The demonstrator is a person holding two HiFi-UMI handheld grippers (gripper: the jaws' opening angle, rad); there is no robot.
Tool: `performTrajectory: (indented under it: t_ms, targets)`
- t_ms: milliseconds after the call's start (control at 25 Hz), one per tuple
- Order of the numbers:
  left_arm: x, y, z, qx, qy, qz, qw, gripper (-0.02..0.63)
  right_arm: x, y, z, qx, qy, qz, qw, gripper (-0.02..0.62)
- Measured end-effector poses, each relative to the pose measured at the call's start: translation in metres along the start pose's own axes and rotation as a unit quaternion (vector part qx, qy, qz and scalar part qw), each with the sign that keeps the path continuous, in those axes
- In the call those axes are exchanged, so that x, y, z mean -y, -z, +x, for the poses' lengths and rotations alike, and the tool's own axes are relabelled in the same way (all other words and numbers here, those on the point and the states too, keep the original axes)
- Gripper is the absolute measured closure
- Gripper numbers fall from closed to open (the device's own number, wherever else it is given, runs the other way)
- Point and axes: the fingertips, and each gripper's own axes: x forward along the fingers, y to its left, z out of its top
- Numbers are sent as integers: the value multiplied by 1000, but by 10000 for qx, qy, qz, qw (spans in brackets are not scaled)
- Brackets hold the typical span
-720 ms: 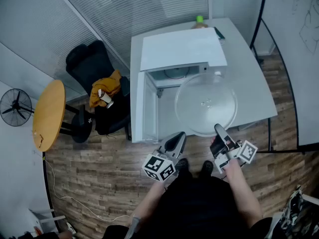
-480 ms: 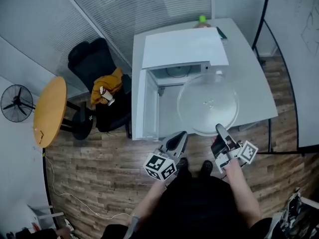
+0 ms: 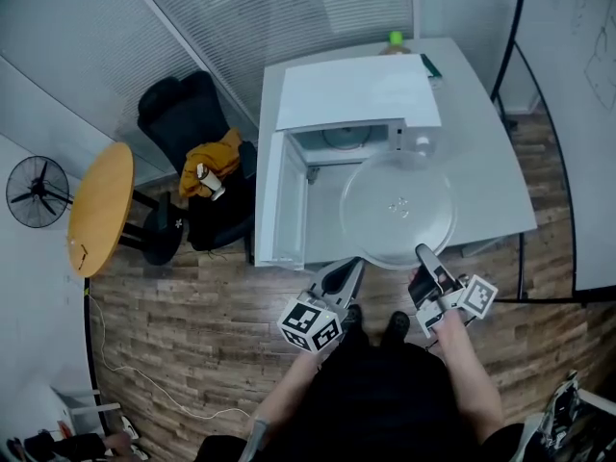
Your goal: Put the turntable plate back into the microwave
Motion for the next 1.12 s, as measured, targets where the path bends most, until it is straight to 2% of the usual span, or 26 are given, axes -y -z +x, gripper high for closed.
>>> performTrajectory:
  t_ms: [400,680,960,1120]
  targets:
    - [20,13,-3,13,-303,-83,9995,609,14,1,-14,-314,-60,302,9990,551]
    - [18,14,-6,110,-537,-241,9982,609,24,2,-10,-491,-22,432,9979,551]
    - [-7,4,-1,212,-444,-119,9987,609,43,8,7,-513,-19,479,9975,554]
    - [-29,-8,4,236,-328,-64,9992,609,58,11,22,-461,118,434,9979,552]
